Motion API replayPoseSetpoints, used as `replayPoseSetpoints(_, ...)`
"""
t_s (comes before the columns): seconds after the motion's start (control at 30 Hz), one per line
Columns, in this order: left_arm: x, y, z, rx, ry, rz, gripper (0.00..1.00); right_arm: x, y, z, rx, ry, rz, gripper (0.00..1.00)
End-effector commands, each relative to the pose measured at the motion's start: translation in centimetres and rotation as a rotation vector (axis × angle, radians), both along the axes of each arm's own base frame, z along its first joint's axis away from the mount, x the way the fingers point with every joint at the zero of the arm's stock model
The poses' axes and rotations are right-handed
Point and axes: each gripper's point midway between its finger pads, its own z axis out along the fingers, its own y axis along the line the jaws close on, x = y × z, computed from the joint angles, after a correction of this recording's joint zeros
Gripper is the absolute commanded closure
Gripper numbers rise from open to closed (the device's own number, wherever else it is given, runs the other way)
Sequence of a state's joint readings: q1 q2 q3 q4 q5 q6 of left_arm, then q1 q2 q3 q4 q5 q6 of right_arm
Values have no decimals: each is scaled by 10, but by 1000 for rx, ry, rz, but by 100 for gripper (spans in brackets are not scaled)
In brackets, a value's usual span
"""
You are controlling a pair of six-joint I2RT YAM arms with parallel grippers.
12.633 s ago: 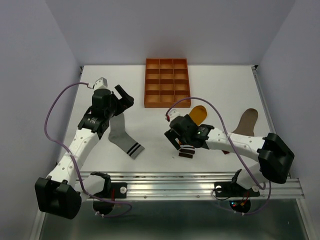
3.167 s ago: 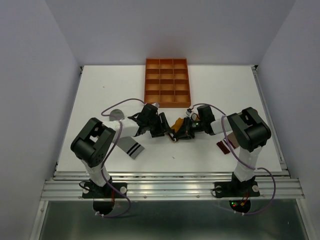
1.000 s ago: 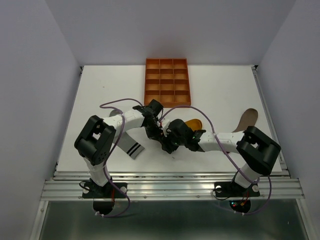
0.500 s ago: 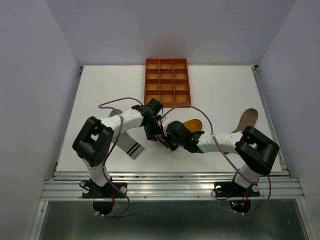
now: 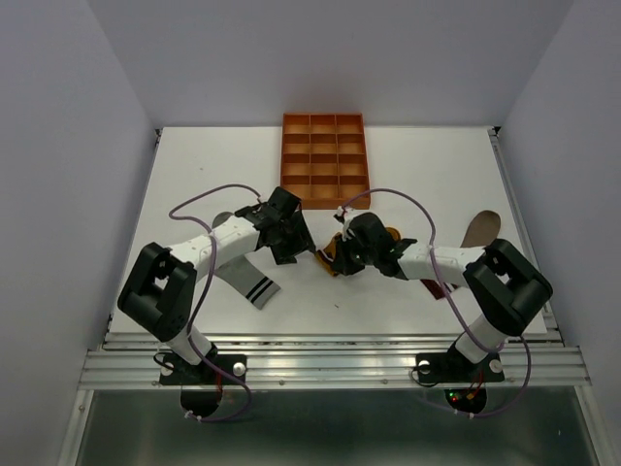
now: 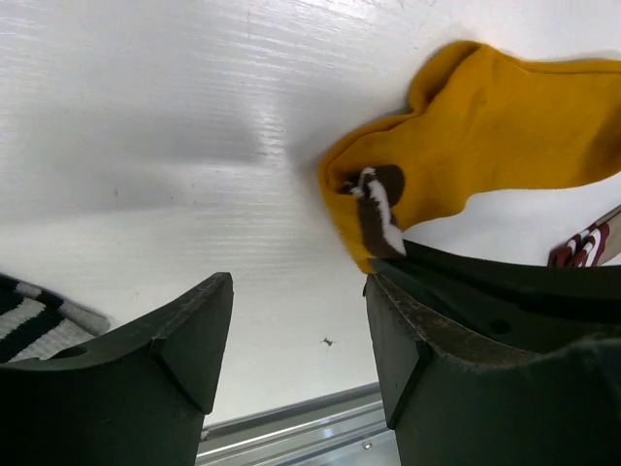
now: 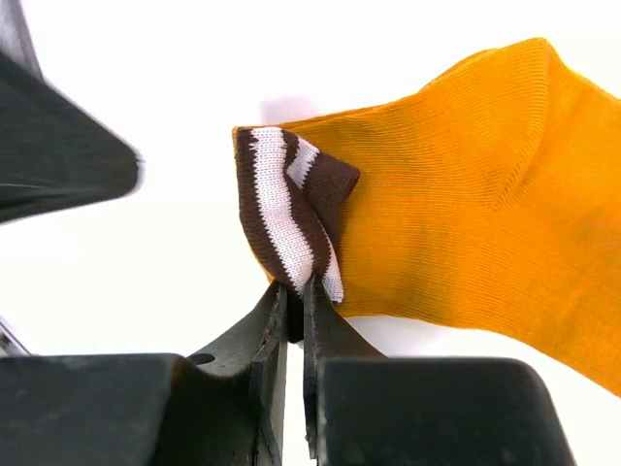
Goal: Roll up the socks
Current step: Roll the sock at the center of the board.
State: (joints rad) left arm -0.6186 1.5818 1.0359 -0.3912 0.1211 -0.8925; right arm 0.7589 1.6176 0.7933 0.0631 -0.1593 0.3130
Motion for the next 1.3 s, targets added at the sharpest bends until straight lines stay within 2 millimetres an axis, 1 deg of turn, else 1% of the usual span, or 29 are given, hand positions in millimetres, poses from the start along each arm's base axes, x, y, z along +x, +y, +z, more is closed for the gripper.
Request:
replayPoseSetpoints(0.0,7,8,9,-29,-52,30,32,-4,6,16,145,89,17,99)
replayPoseSetpoints(0.07,8,6,11,-41,-61,19,32,-2,6,15,167,122,15,99)
replayPoseSetpoints(0.1,8,5,10,-43,-66,5,31,-1,4,13,193,167,9,99)
replayPoseSetpoints(0.2,8,-1,9,-69,-74,-25,30,4,4,16,250,225,-11,99)
replayPoseSetpoints(0.3,9,-6,10,-91,-84,-45,28,12,-5,16,298,297,-60,99)
replayPoseSetpoints(0.33,10,-7,10,-96,-89,-49,28,10,-5,17,324,326,-49,99)
replayPoseSetpoints(0.4,12,-12,14,-120,-106,-68,27,16,-12,10,341,361,-90,99)
replayPoseSetpoints(0.47,14,-16,15,-132,-112,-80,26,13,-12,6,357,409,-90,99)
replayPoseSetpoints(0.5,13,-19,16,-141,-119,-97,25,14,-14,-1,355,435,-102,99)
replayPoseSetpoints(0.67,16,-29,11,-155,-110,-140,25,26,-17,-1,380,477,-140,99)
replayPoseSetpoints(0.73,17,-31,7,-155,-104,-147,25,32,-23,-1,403,510,-174,99)
replayPoseSetpoints(0.87,24,-38,4,-163,-111,-158,25,34,-24,-3,424,557,-187,99)
replayPoseSetpoints(0.9,26,-41,4,-170,-118,-165,25,35,-22,-2,433,568,-179,99)
replayPoseSetpoints(1.0,32,-49,-1,-180,-113,-180,25,38,-22,-4,441,594,-186,99)
replayPoseSetpoints(1.03,33,-51,-6,-183,-105,-184,25,39,-22,-5,435,597,-191,99)
replayPoseSetpoints(1.1,36,-58,-6,-205,-112,-197,25,39,-23,-7,424,608,-196,99)
replayPoseSetpoints(1.13,38,-59,-6,-209,-116,-195,25,43,-26,-8,422,603,-208,99)
replayPoseSetpoints(1.27,43,-62,-9,-209,-119,-196,25,44,-26,-10,409,612,-216,99)
